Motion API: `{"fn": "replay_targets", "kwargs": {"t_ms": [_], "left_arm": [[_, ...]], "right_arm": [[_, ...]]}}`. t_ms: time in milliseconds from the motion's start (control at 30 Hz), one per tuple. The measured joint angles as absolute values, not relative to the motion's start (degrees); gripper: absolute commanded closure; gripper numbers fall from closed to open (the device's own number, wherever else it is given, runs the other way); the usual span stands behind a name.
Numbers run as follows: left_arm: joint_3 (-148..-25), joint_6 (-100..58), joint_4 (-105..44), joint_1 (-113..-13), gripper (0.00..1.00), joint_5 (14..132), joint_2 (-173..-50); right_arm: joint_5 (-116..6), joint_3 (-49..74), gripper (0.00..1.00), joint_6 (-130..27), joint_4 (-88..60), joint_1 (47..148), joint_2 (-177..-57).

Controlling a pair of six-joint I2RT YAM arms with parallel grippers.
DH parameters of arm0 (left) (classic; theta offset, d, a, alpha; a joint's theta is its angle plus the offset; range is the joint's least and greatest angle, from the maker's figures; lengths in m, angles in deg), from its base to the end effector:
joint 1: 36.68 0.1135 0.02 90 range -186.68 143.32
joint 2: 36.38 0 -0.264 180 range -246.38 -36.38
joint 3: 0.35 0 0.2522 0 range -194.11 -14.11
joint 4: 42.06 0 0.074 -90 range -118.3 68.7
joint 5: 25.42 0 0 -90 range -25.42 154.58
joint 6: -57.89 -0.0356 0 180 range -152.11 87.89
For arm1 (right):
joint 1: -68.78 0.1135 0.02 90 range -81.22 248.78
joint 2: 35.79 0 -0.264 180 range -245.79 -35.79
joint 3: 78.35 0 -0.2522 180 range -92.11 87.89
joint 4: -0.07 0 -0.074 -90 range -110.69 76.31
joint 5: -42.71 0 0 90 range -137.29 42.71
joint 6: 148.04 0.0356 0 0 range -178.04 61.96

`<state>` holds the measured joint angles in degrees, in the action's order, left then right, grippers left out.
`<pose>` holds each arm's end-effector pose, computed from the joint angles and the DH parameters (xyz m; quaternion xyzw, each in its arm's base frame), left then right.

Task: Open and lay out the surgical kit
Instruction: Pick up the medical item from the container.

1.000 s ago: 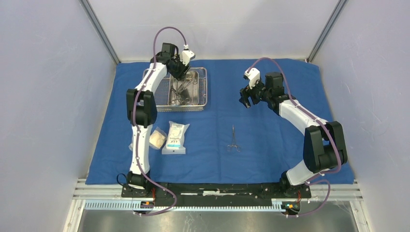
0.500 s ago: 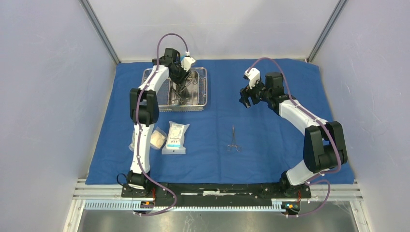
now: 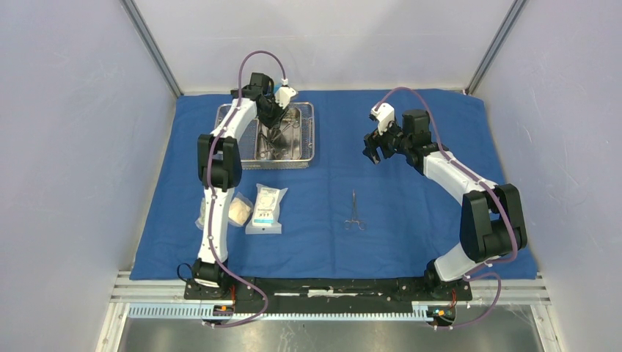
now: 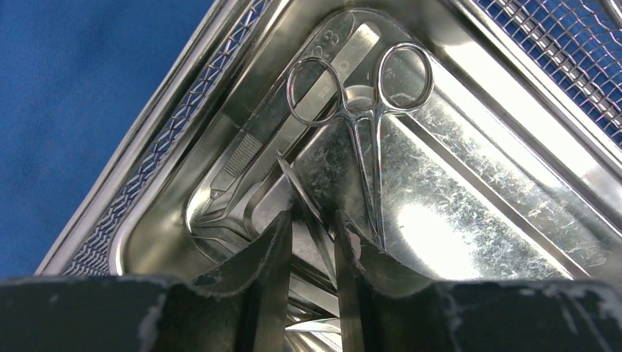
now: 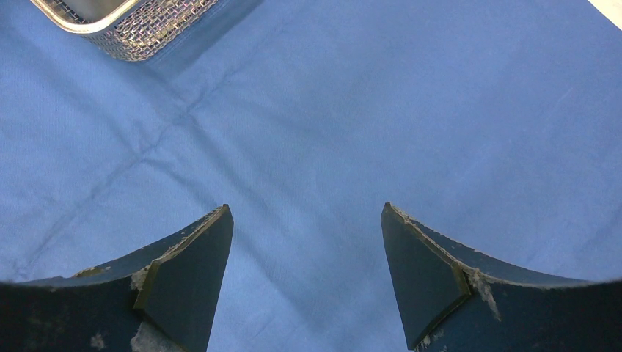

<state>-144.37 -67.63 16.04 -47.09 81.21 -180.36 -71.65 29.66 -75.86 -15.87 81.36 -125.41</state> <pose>0.5321 -0.1081 0.1772 0.4078 0.8604 -0.0765 0.2960 0.3357 0.0900 0.2423 -0.3221 0.8051 0.1646 0.4702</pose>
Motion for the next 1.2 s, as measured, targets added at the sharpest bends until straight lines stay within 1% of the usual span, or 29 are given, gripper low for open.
{"fn": "replay_targets", "kwargs": {"t_ms": [133, 300, 333, 367, 400, 533, 700, 933, 1200], "left_arm": [[-144.5, -67.6, 16.6, -47.1, 0.69, 81.3, -180.4], [-144.5, -67.6, 17.3, -47.1, 0.79, 81.7, -180.4], [-144.5, -67.5, 17.3, -47.0, 0.84, 81.8, -180.4], [-144.5, -67.5, 17.5, -47.0, 0.93, 82.2, -180.4], [-144.5, -67.2, 17.6, -46.9, 0.97, 82.7, -180.4], [-144.2, -66.3, 17.3, -46.8, 0.97, 84.0, -180.4], [-139.2, -65.6, 11.9, -46.6, 0.95, 84.6, -178.1], [-138.9, -65.4, 10.3, -46.5, 0.95, 84.7, -177.6], [-134.3, -63.4, 5.8, -46.5, 0.94, 88.9, -170.7]], "right_arm": [[-71.7, 29.7, 0.19, -75.9, -15.9, 81.4, -125.4], [-71.7, 29.7, 0.18, -75.9, -15.9, 81.4, -125.4], [-71.7, 29.7, 0.19, -75.9, -15.9, 81.4, -125.4], [-71.7, 29.7, 0.19, -75.9, -15.9, 81.4, -125.4], [-71.7, 29.7, 0.19, -75.9, -15.9, 81.4, -125.4], [-71.7, 29.7, 0.19, -75.8, -15.8, 81.4, -125.4], [-71.7, 29.7, 0.19, -75.8, -15.8, 81.4, -125.1], [-72.1, 29.7, 0.19, -75.6, -15.8, 81.4, -123.8], [-73.0, 29.7, 0.18, -74.8, -15.8, 81.5, -123.0]]}}
